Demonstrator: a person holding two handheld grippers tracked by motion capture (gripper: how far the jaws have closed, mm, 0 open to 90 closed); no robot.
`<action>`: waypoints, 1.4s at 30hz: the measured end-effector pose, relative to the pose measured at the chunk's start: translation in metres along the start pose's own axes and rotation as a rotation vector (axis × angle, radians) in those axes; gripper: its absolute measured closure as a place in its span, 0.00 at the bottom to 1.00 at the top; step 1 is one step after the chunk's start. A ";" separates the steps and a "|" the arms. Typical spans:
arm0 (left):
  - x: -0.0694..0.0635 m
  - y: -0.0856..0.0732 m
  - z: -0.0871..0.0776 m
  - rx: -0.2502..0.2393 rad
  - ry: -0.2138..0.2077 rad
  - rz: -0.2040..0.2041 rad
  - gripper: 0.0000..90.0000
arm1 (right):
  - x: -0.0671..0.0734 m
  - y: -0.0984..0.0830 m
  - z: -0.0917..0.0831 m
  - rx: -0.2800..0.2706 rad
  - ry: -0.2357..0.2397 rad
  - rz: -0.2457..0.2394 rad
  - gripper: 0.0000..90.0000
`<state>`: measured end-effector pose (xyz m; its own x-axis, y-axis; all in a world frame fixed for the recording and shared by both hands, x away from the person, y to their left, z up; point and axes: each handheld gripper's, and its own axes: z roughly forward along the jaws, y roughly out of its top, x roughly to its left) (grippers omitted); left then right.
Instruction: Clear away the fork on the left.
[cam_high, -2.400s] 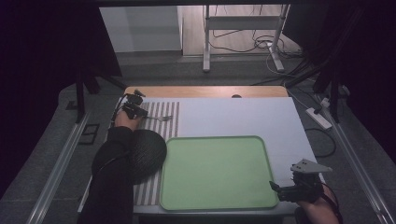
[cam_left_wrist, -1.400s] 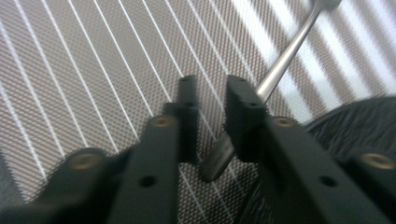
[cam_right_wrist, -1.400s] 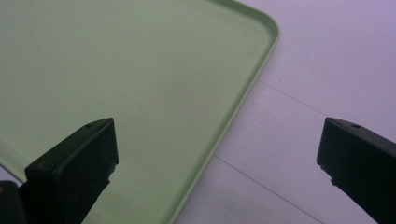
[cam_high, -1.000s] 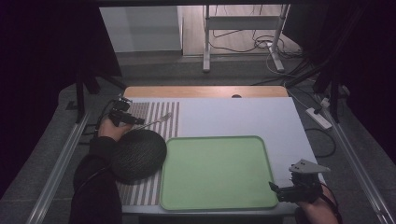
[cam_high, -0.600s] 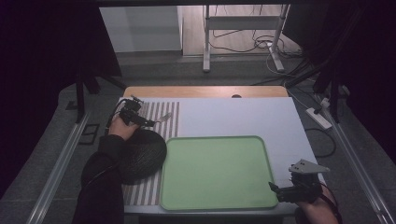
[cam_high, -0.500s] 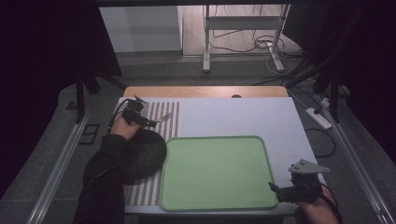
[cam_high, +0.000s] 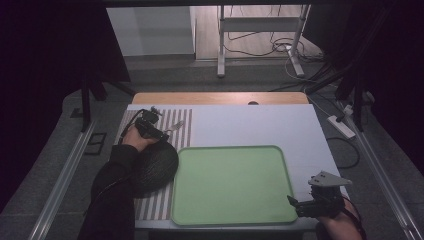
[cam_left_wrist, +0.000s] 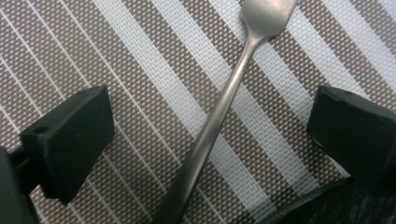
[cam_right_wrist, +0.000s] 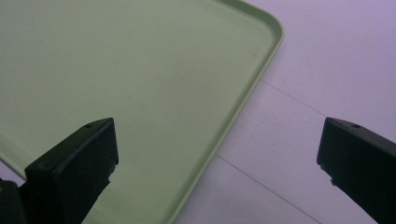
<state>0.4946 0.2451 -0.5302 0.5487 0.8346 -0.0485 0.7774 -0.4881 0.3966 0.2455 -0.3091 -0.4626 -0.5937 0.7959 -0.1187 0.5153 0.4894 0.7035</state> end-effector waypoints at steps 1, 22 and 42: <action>0.000 -0.001 -0.001 -0.008 -0.003 0.011 0.05 | 0.000 0.000 0.000 0.000 0.000 -0.001 0.00; 0.003 -0.009 -0.013 -0.078 -0.036 0.118 0.95 | 0.001 0.000 0.000 0.003 0.003 -0.015 0.00; 0.036 -0.035 -0.049 -0.059 0.045 0.052 0.95 | 0.002 0.000 0.000 0.002 0.007 -0.027 0.00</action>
<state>0.4722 0.3049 -0.5014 0.5721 0.8200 0.0145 0.7284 -0.5161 0.4506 0.2444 -0.3074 -0.4628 -0.6117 0.7798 -0.1332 0.4998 0.5114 0.6990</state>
